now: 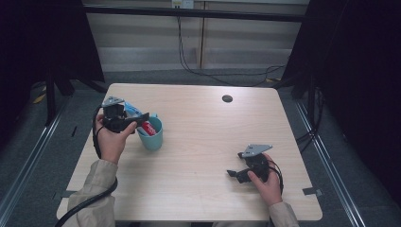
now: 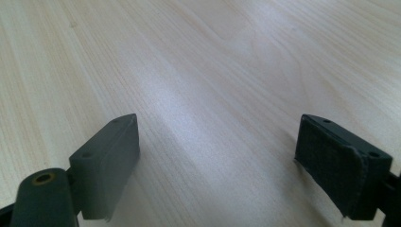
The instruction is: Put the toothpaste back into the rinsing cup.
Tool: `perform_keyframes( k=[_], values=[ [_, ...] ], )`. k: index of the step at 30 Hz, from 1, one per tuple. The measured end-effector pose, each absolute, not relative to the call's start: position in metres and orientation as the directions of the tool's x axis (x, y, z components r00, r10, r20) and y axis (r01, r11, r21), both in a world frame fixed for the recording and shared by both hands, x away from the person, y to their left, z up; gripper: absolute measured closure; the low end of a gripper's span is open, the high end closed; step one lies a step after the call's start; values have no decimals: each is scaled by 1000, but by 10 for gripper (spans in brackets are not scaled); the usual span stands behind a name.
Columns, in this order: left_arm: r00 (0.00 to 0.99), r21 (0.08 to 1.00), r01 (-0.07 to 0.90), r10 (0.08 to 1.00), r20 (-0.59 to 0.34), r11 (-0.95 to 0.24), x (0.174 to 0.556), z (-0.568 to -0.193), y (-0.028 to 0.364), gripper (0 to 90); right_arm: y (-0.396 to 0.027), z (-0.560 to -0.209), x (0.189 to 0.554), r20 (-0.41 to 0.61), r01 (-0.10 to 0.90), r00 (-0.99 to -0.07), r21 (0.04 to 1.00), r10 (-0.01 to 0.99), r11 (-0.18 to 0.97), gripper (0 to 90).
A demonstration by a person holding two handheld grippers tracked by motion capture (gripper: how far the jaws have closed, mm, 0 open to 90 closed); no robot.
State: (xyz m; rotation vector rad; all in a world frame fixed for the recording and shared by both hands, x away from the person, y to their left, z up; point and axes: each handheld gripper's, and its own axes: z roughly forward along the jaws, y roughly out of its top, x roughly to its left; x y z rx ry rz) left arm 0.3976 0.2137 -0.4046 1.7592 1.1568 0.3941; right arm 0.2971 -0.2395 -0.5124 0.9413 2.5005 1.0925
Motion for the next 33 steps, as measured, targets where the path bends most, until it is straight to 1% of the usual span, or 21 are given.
perform_keyframes(
  k=[2,4,5,10,14,18,22,29,33],
  values=[
    [492,832,549,836,-241,-83,397,-407,215,242,-239,-512,297,24,460,-759,727,651,509,142],
    [499,835,543,832,-242,-83,396,-410,217,252,-239,-512,297,23,460,-758,727,652,509,141],
    [505,836,544,825,-253,-76,396,-411,218,248,-239,-512,297,25,461,-758,727,651,509,141],
    [511,839,538,822,-252,-78,394,-411,219,247,-239,-512,297,25,462,-758,727,652,509,142],
    [516,848,524,823,-238,-83,390,-409,221,240,-239,-512,297,24,460,-758,727,651,509,141],
    [521,847,523,822,-230,-94,387,-411,225,193,-239,-512,297,25,461,-759,727,651,509,142],
    [528,854,514,816,-235,-87,382,-413,230,172,-239,-512,297,25,460,-759,727,650,510,142],
    [547,865,492,807,-221,-97,368,-423,237,162,-239,-512,297,25,460,-759,727,650,509,142],
    [562,865,486,802,-200,-124,359,-429,239,160,-239,-512,297,26,461,-759,727,650,509,142]
  ],
)
